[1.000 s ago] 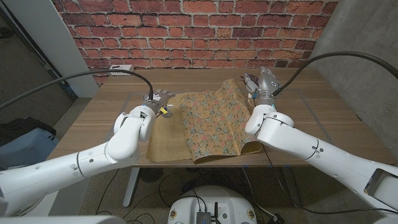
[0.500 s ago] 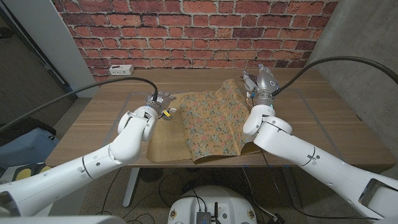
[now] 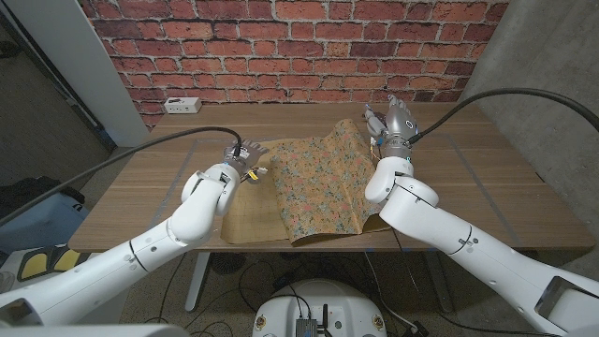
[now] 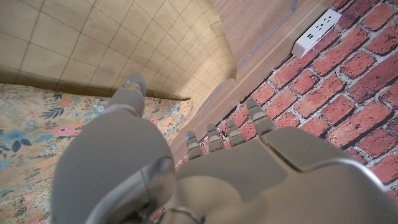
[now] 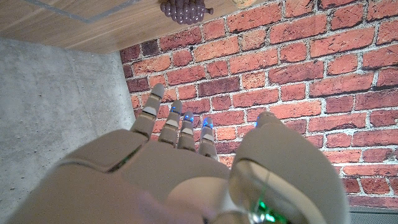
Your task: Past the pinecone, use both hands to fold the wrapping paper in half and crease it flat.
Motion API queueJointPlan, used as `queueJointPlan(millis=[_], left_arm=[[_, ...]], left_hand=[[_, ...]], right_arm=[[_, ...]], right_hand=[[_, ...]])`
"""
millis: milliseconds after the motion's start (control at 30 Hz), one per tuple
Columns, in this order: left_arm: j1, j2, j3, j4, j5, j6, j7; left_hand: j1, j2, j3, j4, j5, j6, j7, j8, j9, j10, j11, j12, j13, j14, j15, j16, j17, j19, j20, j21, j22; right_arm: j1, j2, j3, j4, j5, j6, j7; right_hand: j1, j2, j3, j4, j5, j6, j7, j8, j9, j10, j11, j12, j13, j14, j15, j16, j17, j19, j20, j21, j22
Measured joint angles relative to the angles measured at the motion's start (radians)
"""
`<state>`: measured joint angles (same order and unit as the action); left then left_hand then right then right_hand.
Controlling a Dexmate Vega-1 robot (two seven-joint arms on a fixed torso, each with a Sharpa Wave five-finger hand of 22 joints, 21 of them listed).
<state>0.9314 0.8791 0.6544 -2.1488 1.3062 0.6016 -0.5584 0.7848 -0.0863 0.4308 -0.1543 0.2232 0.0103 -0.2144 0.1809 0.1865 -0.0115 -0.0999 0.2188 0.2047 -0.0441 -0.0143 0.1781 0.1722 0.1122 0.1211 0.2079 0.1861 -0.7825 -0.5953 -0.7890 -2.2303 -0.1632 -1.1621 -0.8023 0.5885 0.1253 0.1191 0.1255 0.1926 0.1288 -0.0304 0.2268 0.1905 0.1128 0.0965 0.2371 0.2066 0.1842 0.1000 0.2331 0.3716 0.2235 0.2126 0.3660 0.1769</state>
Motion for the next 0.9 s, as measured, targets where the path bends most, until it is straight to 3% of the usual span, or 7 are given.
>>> queueJointPlan(millis=[533, 900], left_arm=[[-0.011, -0.046, 0.002, 0.088, -0.026, -0.076, 0.067], [-0.023, -0.071, 0.020, 0.162, -0.072, -0.114, 0.195]], left_hand=[[0.025, 0.017, -0.008, 0.000, 0.000, -0.015, -0.003, 0.000, 0.000, -0.003, 0.003, 0.000, 0.000, 0.009, -0.009, 0.000, 0.000, 0.006, -0.005, 0.000, 0.000], [0.065, 0.049, -0.008, 0.000, 0.000, -0.025, -0.003, 0.001, -0.005, 0.037, -0.008, 0.013, 0.000, 0.058, -0.018, 0.015, 0.000, 0.036, -0.007, 0.008, 0.001]], right_arm=[[-0.030, 0.014, 0.025, -0.003, -0.070, 0.021, 0.050], [-0.046, 0.021, 0.033, -0.006, -0.106, 0.027, 0.074]], right_hand=[[-0.004, 0.004, 0.000, 0.000, 0.000, 0.005, -0.005, -0.007, 0.000, 0.009, -0.002, 0.000, -0.002, 0.019, -0.006, 0.000, -0.006, 0.011, 0.000, -0.004, 0.003], [-0.004, 0.004, 0.006, -0.006, 0.000, 0.005, -0.005, -0.007, 0.000, 0.009, -0.002, 0.000, -0.002, 0.019, -0.006, 0.000, -0.015, 0.011, 0.000, -0.007, 0.003]])
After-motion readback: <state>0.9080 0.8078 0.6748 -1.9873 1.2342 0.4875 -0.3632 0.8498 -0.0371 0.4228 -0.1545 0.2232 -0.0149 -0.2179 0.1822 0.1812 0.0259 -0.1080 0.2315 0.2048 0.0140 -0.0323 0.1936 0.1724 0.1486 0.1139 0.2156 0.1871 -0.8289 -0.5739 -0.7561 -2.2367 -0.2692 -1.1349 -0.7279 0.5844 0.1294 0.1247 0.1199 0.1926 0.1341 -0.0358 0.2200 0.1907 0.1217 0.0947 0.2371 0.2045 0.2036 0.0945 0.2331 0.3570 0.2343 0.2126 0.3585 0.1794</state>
